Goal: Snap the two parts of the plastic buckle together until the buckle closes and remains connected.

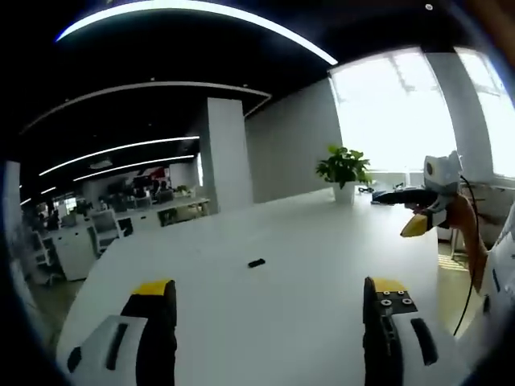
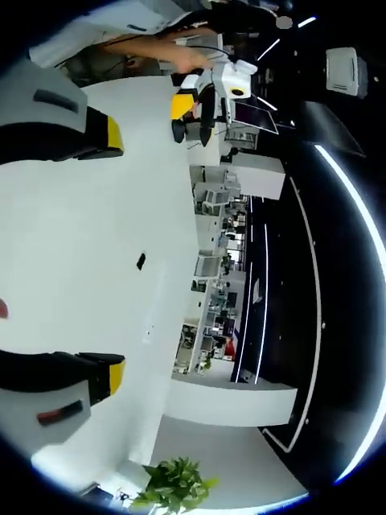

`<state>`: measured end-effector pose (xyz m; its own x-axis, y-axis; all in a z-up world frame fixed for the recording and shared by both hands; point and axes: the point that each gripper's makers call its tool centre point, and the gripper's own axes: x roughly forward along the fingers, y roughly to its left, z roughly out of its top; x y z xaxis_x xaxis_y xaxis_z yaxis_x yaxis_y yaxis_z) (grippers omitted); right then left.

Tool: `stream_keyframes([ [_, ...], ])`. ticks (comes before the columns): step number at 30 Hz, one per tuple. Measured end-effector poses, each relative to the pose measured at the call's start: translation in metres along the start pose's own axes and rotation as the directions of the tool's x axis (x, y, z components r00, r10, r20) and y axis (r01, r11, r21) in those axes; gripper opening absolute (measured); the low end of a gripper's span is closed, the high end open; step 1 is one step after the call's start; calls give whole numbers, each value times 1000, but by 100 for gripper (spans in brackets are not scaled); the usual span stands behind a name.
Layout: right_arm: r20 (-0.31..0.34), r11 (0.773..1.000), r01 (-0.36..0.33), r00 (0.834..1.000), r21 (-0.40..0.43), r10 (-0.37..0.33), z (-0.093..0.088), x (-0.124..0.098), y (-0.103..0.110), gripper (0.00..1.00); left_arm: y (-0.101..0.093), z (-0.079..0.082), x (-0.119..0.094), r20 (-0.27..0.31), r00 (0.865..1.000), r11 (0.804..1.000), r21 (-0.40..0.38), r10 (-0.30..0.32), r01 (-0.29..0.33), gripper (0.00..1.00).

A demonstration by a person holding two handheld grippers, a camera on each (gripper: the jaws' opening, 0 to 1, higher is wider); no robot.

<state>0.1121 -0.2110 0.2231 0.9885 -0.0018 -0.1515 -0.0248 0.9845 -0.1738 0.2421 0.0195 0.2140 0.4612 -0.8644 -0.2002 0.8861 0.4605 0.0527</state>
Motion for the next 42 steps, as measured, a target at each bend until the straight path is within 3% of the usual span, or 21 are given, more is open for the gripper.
stream_keyframes([
  [10, -8, 999, 18, 1000, 48, -18, -13, -20, 4, 100, 3, -2, -20, 57, 998, 996, -94, 5, 0, 98],
  [19, 32, 986, 105, 993, 129, -110, -18, -46, -3, 99, 12, -5, -38, 87, 993, 990, -123, 83, -72, 97],
  [25, -16, 979, 148, 989, 137, -148, -37, -53, -11, 100, 18, -9, -44, 111, 987, 984, -153, 113, -96, 97],
  [31, -39, 971, 185, 983, 155, -181, -45, -56, -20, 99, 27, -16, -48, 97, 981, 975, -163, 169, -152, 97],
  [42, -26, 970, 183, 983, 163, -182, -42, -57, -20, 99, 27, -19, -56, 98, 979, 973, -166, 179, -162, 97],
])
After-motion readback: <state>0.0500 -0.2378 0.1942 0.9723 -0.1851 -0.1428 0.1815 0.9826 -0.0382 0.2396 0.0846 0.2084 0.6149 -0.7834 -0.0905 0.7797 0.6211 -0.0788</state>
